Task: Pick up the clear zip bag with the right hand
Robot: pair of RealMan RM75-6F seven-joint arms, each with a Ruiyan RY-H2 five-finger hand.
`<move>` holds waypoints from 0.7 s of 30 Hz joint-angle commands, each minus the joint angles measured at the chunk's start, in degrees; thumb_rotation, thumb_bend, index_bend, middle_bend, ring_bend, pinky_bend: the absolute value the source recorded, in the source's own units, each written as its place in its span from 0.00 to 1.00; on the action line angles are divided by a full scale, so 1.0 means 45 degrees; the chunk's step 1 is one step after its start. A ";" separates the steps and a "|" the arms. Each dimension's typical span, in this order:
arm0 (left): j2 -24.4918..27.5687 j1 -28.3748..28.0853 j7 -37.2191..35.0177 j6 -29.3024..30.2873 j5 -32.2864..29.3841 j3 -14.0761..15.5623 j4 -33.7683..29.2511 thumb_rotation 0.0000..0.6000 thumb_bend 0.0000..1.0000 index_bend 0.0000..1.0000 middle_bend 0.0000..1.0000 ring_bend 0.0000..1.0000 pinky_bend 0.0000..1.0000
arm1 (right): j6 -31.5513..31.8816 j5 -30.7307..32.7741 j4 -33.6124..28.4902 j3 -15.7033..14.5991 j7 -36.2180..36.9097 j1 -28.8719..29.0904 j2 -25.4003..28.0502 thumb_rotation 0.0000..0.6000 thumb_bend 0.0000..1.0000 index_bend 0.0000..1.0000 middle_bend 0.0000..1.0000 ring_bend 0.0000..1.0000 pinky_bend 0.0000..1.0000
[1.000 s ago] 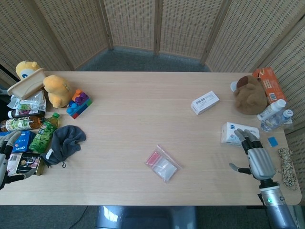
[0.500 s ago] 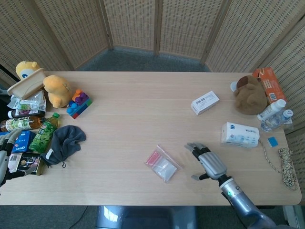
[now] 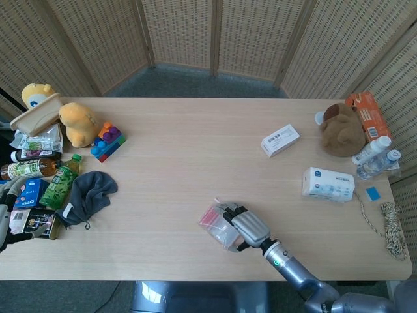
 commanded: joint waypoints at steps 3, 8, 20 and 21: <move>0.0007 0.0006 -0.0021 0.0003 0.0020 0.0004 -0.0005 1.00 0.00 0.03 0.00 0.00 0.00 | -0.0018 0.0097 -0.0186 -0.0228 -0.0448 0.0024 -0.0256 1.00 0.00 0.00 0.00 0.00 0.00; 0.0023 0.0023 -0.0049 0.0023 0.0044 0.0009 -0.0017 1.00 0.00 0.03 0.00 0.00 0.00 | -0.0110 0.0295 0.0262 -0.0245 -0.0340 0.0104 -0.0740 1.00 0.00 0.00 0.00 0.00 0.00; -0.0003 -0.0007 -0.0043 -0.0046 -0.0088 -0.0040 0.0061 1.00 0.00 0.03 0.00 0.00 0.00 | -0.0534 0.0781 0.1529 -0.0022 -0.0474 0.0559 -0.1502 1.00 0.00 0.00 0.00 0.00 0.00; -0.0001 -0.0005 -0.0046 -0.0041 -0.0087 -0.0042 0.0061 1.00 0.00 0.04 0.00 0.00 0.00 | -0.0509 0.0795 0.1613 -0.0019 -0.0419 0.0557 -0.1543 1.00 0.00 0.00 0.00 0.00 0.00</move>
